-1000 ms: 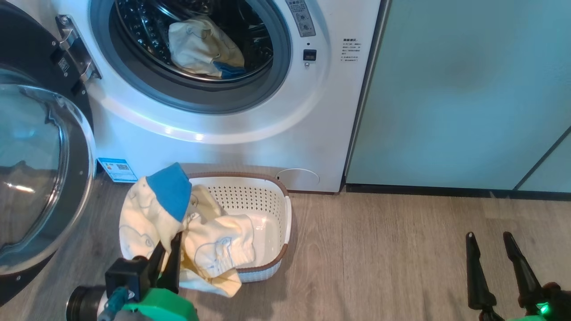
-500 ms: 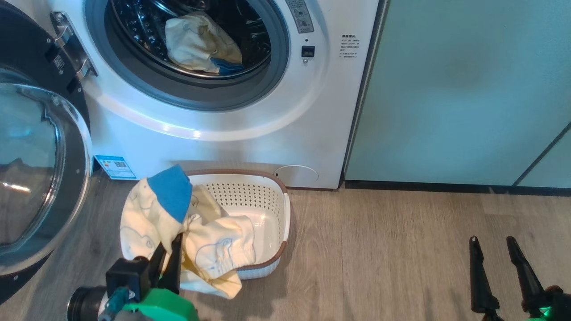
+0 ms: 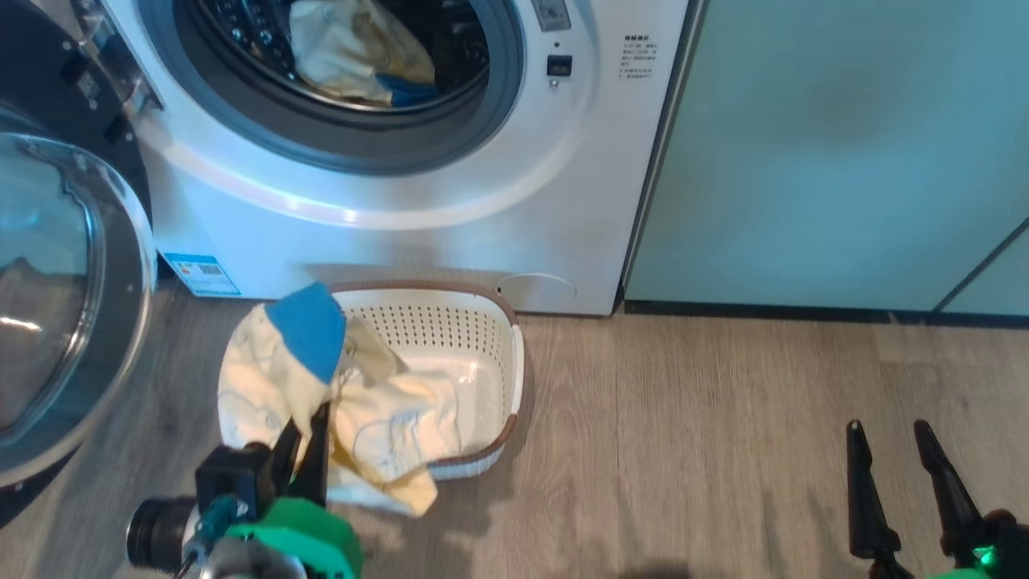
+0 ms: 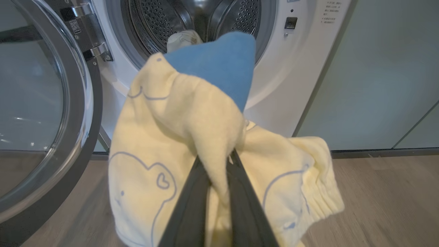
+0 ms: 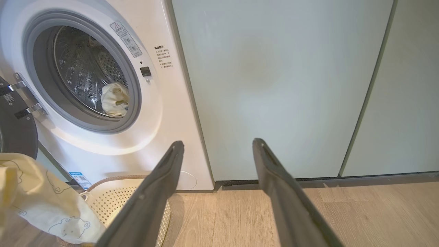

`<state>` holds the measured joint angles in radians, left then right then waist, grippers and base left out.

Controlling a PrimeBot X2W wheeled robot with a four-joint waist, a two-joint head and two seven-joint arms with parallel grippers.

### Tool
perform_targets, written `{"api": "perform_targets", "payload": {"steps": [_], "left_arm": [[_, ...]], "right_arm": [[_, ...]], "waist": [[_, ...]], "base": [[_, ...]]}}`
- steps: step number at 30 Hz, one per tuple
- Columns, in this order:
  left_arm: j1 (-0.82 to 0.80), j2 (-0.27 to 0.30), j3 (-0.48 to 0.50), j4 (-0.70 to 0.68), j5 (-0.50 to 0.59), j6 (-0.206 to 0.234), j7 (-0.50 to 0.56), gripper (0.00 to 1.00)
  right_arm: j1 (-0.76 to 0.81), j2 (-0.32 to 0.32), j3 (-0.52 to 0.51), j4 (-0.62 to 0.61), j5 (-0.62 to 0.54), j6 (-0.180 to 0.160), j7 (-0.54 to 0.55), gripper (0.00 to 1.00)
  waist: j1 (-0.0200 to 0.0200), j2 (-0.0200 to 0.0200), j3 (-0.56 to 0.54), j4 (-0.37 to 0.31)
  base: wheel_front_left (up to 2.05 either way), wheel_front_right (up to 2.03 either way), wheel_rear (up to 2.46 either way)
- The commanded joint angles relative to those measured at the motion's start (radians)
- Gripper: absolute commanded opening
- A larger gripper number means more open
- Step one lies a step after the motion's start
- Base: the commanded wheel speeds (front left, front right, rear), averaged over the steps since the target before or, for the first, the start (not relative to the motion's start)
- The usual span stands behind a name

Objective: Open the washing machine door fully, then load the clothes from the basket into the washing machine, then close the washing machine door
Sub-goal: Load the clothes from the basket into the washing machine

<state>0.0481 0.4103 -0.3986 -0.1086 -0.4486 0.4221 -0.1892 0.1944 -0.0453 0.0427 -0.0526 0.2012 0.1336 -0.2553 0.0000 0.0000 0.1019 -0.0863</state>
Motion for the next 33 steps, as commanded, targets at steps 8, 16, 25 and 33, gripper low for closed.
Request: {"api": "perform_targets", "payload": {"steps": [8, 16, 25, 33], "left_arm": [[-0.193, -0.003, 0.031, 0.057, -0.013, -0.024, -0.028, 0.0], [-0.396, -0.005, 0.06, 0.167, -0.017, -0.077, -0.041, 0.0], [-0.638, 0.063, 0.117, 0.289, -0.038, -0.138, 0.005, 0.0], [-0.837, 0.171, 0.157, 0.368, -0.088, -0.203, 0.18, 0.0]], "right_arm": [[-0.098, -0.02, 0.026, -0.058, 0.005, -0.003, -0.006, 1.0], [-0.172, -0.015, 0.029, -0.086, 0.017, -0.003, -0.006, 1.0], [-0.255, -0.006, 0.053, -0.077, 0.053, -0.003, -0.006, 1.0], [-0.304, -0.005, 0.076, -0.07, 0.142, -0.003, -0.006, 1.0]], "waist": [[0.0, 0.0, 0.118, -0.011], [0.0, 0.0, 0.272, -0.043], [0.0, 0.0, 0.417, -0.126], [0.0, 0.0, 0.5, -0.214]], "base": [[0.0, 0.0, 0.0], [0.0, 0.0, 0.0], [0.0, 0.0, 0.0], [0.0, 0.0, 0.0]]}}
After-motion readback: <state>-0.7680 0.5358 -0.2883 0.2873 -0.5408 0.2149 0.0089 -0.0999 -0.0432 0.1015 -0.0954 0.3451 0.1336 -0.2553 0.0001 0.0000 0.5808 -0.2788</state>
